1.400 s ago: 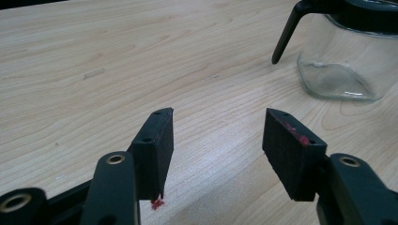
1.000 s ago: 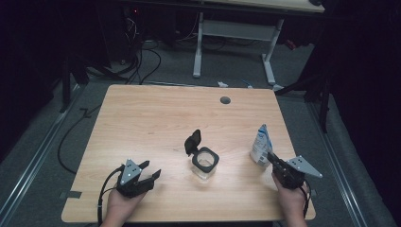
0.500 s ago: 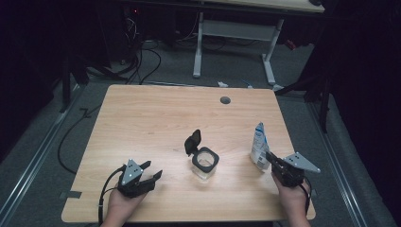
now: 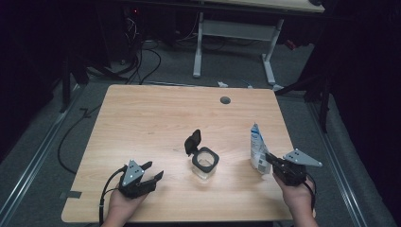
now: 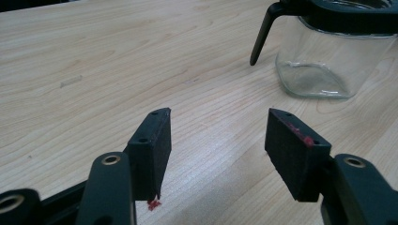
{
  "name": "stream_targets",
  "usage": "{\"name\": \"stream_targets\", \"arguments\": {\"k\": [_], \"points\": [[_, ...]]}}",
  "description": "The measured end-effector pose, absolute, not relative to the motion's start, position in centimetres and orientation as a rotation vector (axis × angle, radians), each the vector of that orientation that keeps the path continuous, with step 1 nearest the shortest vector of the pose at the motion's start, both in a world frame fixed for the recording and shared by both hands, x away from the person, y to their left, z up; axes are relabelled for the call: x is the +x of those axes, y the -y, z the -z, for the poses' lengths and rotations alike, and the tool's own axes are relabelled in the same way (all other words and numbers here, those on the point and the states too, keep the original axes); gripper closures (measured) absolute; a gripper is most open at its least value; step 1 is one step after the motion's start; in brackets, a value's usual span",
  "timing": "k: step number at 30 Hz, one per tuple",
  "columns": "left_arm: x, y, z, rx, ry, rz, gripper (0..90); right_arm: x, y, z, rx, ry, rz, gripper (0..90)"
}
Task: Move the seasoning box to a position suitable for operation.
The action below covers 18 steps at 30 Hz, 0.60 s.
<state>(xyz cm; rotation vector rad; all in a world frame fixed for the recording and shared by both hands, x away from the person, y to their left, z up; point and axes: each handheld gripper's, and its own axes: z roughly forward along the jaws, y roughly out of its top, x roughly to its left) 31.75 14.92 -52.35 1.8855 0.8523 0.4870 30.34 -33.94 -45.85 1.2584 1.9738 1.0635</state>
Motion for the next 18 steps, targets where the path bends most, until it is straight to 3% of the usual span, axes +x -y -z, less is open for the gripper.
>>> {"name": "stream_targets", "arguments": {"k": [18], "points": [[31.4,-14.4,52.3,1.877,-0.819,-0.463,41.9,29.3,32.8,42.2,1.23,-2.217,-0.991,88.5]]}}
